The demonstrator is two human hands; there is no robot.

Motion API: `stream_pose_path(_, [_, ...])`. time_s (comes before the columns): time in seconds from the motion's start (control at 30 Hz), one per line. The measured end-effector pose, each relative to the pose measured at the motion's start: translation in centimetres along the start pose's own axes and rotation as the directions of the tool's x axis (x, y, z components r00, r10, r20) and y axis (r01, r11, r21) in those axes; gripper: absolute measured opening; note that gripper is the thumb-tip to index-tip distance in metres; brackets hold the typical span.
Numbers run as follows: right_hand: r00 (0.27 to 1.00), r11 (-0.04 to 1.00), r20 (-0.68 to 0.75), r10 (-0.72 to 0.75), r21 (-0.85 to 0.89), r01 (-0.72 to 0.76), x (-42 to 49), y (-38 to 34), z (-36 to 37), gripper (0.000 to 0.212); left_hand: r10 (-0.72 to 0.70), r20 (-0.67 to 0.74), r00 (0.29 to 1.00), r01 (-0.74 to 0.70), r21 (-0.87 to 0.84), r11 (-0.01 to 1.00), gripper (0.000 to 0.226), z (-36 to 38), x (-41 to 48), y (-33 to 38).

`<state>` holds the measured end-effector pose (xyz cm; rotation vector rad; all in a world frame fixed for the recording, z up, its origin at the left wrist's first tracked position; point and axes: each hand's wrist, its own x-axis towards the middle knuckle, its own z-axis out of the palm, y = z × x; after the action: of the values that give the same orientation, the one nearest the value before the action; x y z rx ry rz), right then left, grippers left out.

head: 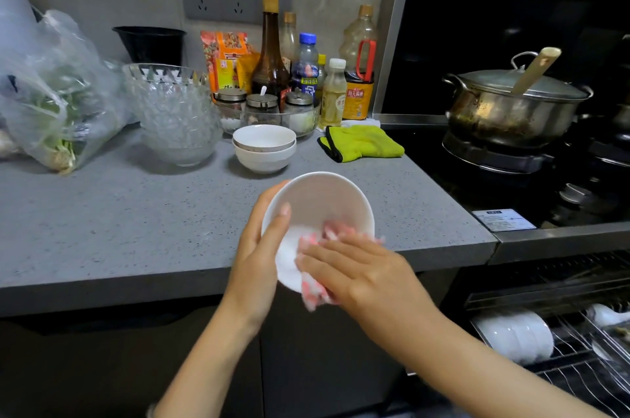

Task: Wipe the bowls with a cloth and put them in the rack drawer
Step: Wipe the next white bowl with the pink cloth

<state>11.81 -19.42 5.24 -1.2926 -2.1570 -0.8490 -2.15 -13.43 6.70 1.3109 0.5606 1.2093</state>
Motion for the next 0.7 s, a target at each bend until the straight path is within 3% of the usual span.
stream_pose_path(0.13, [0.997,0.994,-0.038,-0.060,-0.099,0.056,0.4,1.6,-0.9,0.027,0.065,0.139,0.988,-0.080,0.102,0.992,0.039,-0.8,0.8,1.1])
stream_pose_path(0.3, [0.991,0.994,-0.086,0.107,-0.011,-0.109,1.8,-0.1,0.4,0.023,0.060,-0.065,0.996,-0.067,-0.114,0.991,0.045,1.4,0.6,-0.7])
stream_pose_path(0.37, [0.993,0.995,-0.059,0.103,-0.001,-0.103,1.6,-0.1,0.8,0.027,0.044,-0.082,0.996,-0.053,-0.111,0.992,0.034,1.3,0.9,-0.6])
stream_pose_path(0.43, [0.999,1.000,-0.025,0.025,-0.018,-0.025,0.9,0.8,0.8,0.028,0.042,0.001,0.999,-0.042,0.016,0.999,0.024,0.3,1.5,0.1])
stream_pose_path(0.57, [0.996,0.983,0.000,-0.087,-0.162,0.086,0.0,2.5,0.3,0.027,-0.005,0.196,0.981,-0.025,0.148,0.989,0.038,-1.1,2.2,1.3])
stream_pose_path(0.7, [0.992,0.990,-0.115,0.044,-0.126,-0.059,1.2,0.3,0.4,0.018,-0.036,0.023,0.999,0.037,-0.059,0.998,0.040,0.4,1.5,0.5])
